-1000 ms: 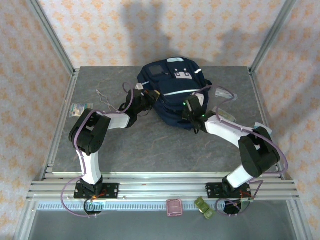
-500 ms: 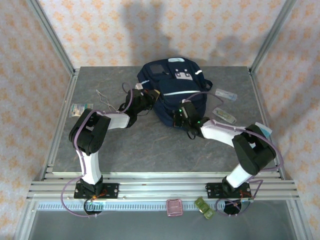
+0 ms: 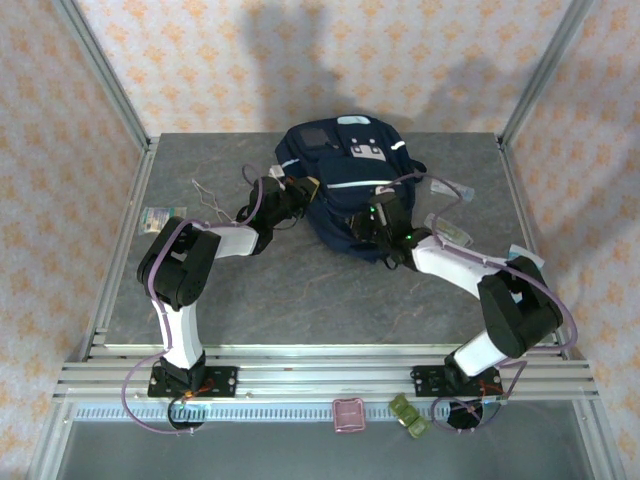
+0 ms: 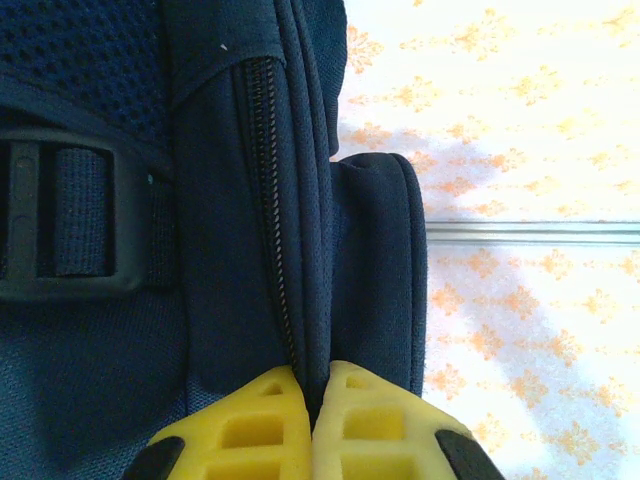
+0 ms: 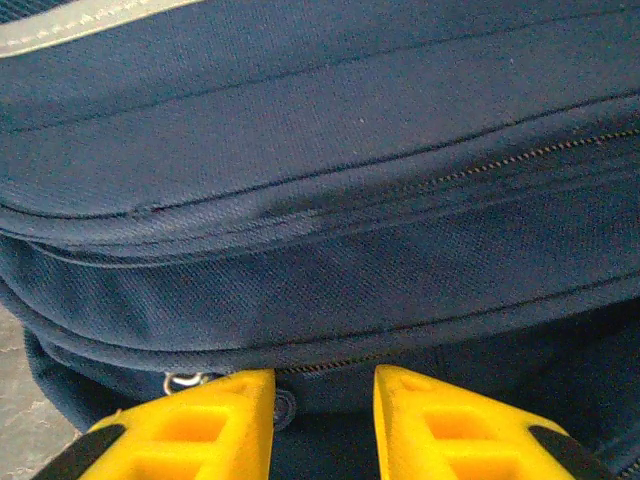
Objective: Pack books, pencil case, and school supplies into a backpack
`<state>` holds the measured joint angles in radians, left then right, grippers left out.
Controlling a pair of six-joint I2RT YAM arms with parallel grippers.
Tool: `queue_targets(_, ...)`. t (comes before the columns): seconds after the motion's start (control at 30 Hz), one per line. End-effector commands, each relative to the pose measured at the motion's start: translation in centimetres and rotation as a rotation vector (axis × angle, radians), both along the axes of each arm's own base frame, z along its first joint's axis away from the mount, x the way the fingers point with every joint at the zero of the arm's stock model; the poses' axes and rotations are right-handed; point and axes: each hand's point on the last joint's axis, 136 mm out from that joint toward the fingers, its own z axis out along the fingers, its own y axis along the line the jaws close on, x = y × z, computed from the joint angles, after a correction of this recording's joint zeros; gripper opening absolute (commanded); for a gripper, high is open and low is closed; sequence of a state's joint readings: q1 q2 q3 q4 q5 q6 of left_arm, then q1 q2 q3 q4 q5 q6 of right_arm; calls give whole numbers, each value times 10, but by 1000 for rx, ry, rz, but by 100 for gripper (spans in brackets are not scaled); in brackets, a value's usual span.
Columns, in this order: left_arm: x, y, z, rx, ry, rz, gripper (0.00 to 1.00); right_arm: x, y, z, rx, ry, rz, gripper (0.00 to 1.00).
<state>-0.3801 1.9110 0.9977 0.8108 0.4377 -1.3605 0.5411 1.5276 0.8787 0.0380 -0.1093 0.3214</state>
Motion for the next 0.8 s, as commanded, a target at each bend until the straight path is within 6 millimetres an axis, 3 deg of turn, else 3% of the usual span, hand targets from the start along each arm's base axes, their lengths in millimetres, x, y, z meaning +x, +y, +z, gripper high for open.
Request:
queue_targets(0.0, -2, -3, 90, -128, -231, -28, 0, 3, 7, 8, -35, -41, 66, 36)
queue_targets(0.17, -3, -3, 104, -139, -248, -31, 0, 5, 24, 17, 20, -76, 141, 40)
queue_targets(0.33, -3, -4, 104, -145, -246, -35, 0, 10, 31, 10, 17, -54, 157, 39)
queue_targets(0.7, -3, -6, 108, -164, -253, -41, 0, 30, 16, -10, -111, -47, -5, 33)
queue_targets(0.77, -3, -6, 109, -173, -253, -41, 0, 29, 13, -9, -132, -61, -33, 27)
